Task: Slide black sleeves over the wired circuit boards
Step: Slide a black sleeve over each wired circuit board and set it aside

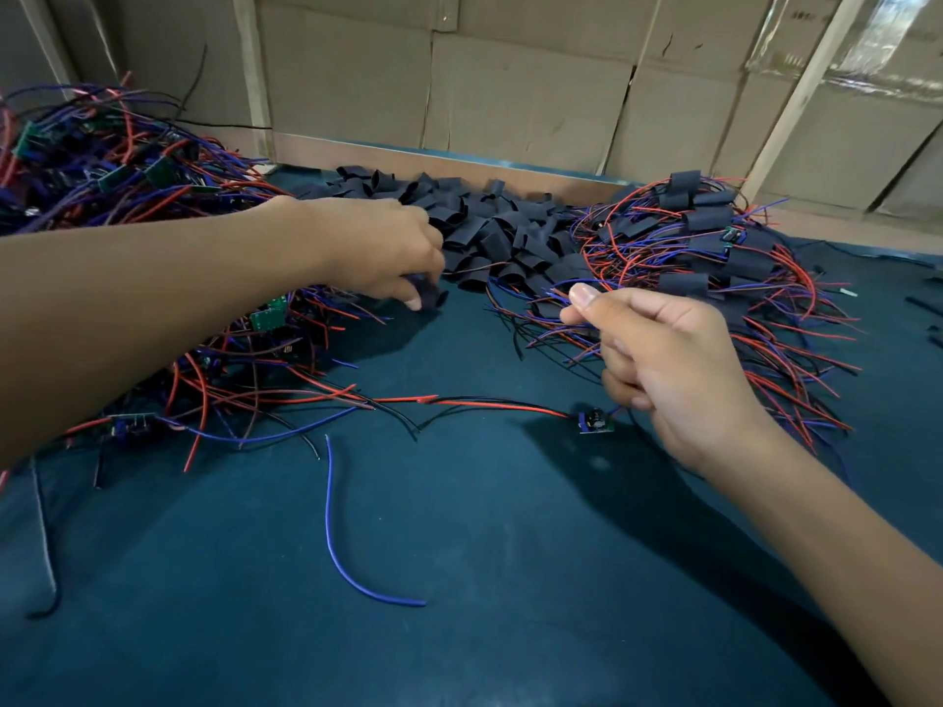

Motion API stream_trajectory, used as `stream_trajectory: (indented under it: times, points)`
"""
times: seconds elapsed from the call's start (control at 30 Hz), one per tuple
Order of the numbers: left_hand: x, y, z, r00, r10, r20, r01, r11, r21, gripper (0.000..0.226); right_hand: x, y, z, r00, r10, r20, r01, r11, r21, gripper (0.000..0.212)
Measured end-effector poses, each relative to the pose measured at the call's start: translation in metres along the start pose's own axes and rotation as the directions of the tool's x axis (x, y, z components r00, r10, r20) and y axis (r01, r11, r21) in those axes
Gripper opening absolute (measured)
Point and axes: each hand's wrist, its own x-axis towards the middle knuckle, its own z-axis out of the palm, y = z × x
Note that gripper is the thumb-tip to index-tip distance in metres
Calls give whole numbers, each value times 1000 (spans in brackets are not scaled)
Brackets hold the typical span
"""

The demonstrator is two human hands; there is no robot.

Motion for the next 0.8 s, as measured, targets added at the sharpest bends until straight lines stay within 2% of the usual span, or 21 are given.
stream_trajectory:
  times: [0.07, 0.13, 0.2, 0.27, 0.3, 0.4, 0.53, 0.7, 0.8]
  points:
    - [-11, 20, -7, 970, -101, -222, 37, 961, -273, 42, -4, 1, 4, 991, -137, 13, 137, 980, -143, 24]
    - [-26, 50, -12, 875, -240, -421, -30, 840, -541, 35, -8, 0, 8, 964, -263, 42, 265, 934, -239, 15]
    - [-40, 84, -13, 778, -351, -521, -84, 763, -640, 29, -11, -3, 11, 957, -282, 63, 289, 926, -244, 15]
    - [-54, 111, -12, 710, -448, -544, -103, 697, -710, 26, -13, -6, 11, 963, -260, 76, 271, 936, -225, 17]
    - [-60, 120, -11, 700, -474, -534, -109, 668, -736, 27, -15, -7, 12, 964, -257, 72, 267, 934, -237, 17]
    - [-71, 129, -10, 726, -439, -529, -125, 672, -729, 32, -18, -9, 12, 960, -273, 65, 280, 915, -292, 18]
    - [-74, 128, -17, 704, -480, -524, -144, 626, -767, 32, -18, -9, 12, 959, -272, 77, 283, 926, -250, 20]
    - [-75, 127, -16, 699, -501, -511, -120, 623, -773, 29, -20, -11, 14, 942, -321, 100, 335, 926, -175, 16]
    - [-75, 125, -14, 695, -491, -525, -110, 650, -752, 29, -21, -10, 13, 935, -342, 94, 355, 911, -209, 16]
